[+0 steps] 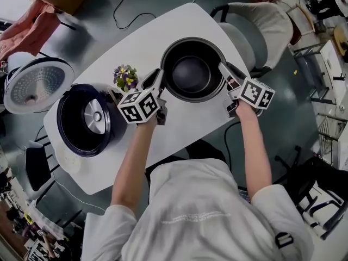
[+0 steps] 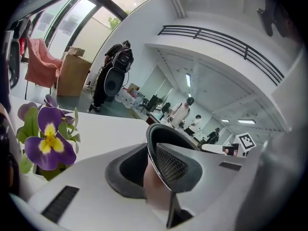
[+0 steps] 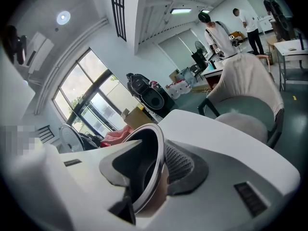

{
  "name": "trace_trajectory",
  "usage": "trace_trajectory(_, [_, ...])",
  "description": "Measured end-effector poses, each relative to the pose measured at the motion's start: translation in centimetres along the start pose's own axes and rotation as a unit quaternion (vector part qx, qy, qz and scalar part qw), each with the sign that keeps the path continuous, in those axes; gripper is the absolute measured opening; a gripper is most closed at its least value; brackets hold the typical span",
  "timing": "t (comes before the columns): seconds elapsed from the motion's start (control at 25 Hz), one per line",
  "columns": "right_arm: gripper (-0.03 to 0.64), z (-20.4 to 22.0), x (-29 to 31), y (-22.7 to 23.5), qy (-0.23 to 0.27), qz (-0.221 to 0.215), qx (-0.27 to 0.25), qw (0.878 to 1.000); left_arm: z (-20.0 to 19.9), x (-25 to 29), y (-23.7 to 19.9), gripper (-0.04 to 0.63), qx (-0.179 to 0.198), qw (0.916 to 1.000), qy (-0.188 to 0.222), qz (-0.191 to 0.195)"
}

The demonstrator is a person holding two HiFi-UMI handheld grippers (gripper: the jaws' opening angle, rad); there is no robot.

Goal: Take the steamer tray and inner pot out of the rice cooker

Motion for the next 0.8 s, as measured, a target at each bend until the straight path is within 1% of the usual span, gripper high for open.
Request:
trace_trajectory(0.2, [0.158, -0.4, 0.5, 0.2, -0.001, -0.001, -0.004, 1.000, -0.4, 0.6, 0.0, 0.064, 0.002, 0.9999, 0.011, -0.013])
trace_trajectory(0.32, [0.158, -0.4, 1.0, 0.0, -0.011, -0.006, -0.010, 1.000, -0.9, 0.6, -0.1, 0.064, 0.011, 0.9995, 0.020, -0.021])
trace_trajectory(0.44, [0.158, 0.0, 1.2, 0.1, -0.025, 0.001, -0.033, 0.999, -0.9, 0.4, 0.0, 0.066, 0.019, 0.9993, 0.019, -0.025])
trace_trajectory(0.56, [0.183, -0.2, 0.8, -0.3, -0.024, 0.014, -0.061, 0.998, -1.2, -0.3, 0.1, 0.082, 0.039, 0.9985, 0.022, -0.030])
trace_trajectory(0.68, [0.199, -0.3, -0.6, -0.5, -0.018, 0.031, -0.085, 0.996, -1.5, -1.9, 0.1, 0.091, 0.071, 0.9967, 0.027, -0.030])
trace_trajectory(0.8, [0.201, -0.3, -3.2, -0.4, -0.022, 0.054, -0.127, 0.990, -1.8, -3.9, -0.2, 0.089, 0.101, 0.9938, 0.036, -0.030])
Point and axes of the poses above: the fingertips, and each gripper's own axes: x forward along the fingers, y to its right, z out of its underside, the point moved 1 cm from there along -x, backward along the fingers, and after that the axes turned 12 degrees about -z, right-handed, at the moved point
